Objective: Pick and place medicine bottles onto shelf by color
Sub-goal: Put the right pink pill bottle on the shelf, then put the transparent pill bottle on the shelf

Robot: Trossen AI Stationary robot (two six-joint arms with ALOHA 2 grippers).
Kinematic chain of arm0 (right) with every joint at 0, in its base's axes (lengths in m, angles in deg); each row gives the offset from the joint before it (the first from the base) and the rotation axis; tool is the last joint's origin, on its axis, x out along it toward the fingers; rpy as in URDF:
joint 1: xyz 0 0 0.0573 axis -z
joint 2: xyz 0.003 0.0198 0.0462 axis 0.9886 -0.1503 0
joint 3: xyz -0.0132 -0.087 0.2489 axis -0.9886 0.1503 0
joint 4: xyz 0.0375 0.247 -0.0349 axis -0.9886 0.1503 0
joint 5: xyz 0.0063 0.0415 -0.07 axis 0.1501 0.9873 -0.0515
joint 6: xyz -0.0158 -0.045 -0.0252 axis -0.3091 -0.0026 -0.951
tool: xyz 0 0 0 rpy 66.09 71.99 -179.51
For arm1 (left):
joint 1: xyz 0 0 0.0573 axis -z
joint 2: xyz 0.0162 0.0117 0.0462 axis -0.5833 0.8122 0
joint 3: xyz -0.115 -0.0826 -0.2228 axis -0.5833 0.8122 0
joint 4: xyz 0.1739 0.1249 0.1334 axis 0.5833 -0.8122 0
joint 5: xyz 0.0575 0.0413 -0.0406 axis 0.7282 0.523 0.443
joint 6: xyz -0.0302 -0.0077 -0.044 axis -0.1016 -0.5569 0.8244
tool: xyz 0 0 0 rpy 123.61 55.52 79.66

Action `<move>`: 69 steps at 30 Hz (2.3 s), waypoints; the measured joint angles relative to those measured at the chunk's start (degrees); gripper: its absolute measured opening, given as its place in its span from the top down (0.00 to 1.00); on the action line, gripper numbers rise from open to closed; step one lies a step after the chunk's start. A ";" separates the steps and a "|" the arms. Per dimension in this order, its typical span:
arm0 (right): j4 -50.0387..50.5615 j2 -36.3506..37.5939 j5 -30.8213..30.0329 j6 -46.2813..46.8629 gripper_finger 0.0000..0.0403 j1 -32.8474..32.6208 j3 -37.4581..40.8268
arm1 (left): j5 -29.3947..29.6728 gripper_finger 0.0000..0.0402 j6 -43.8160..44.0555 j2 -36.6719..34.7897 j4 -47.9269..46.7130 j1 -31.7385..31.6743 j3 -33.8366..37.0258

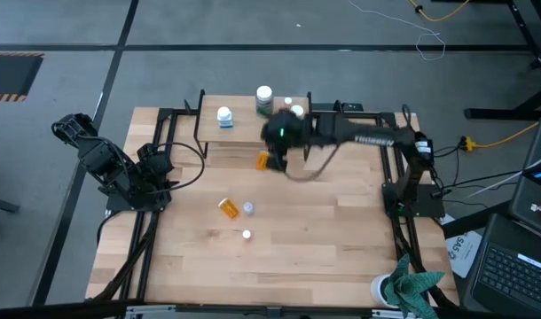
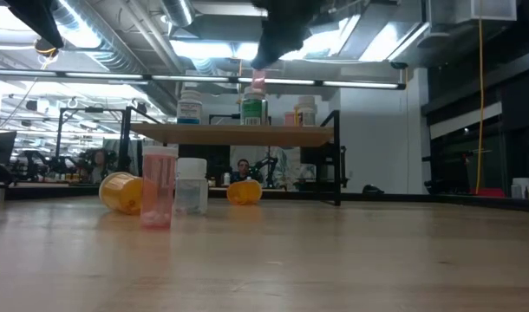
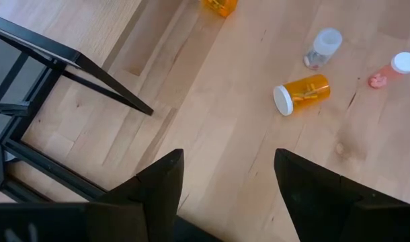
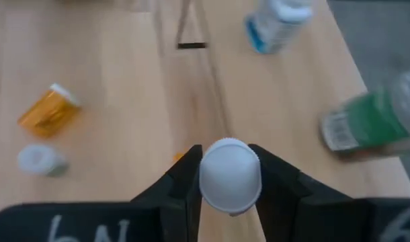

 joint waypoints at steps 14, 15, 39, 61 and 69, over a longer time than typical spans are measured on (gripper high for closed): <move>0.04 -0.55 8.66 0.15 0.74 13.73 3.21 | 0.00 0.43 0.00 0.02 0.00 0.00 0.00; 0.15 -0.75 9.22 0.11 0.74 13.85 3.26 | 0.02 0.43 0.00 0.02 0.00 0.00 0.00; -2.44 -3.32 9.30 -1.50 0.58 13.88 3.06 | -0.13 0.43 0.02 0.02 0.00 0.00 0.00; -2.25 -4.07 39.20 -2.67 0.53 3.45 -6.95 | -0.24 0.43 0.02 0.02 0.00 0.00 0.00; -1.36 -13.85 17.16 -1.21 0.53 -8.28 -6.85 | -0.13 0.43 0.04 0.01 0.00 0.00 0.00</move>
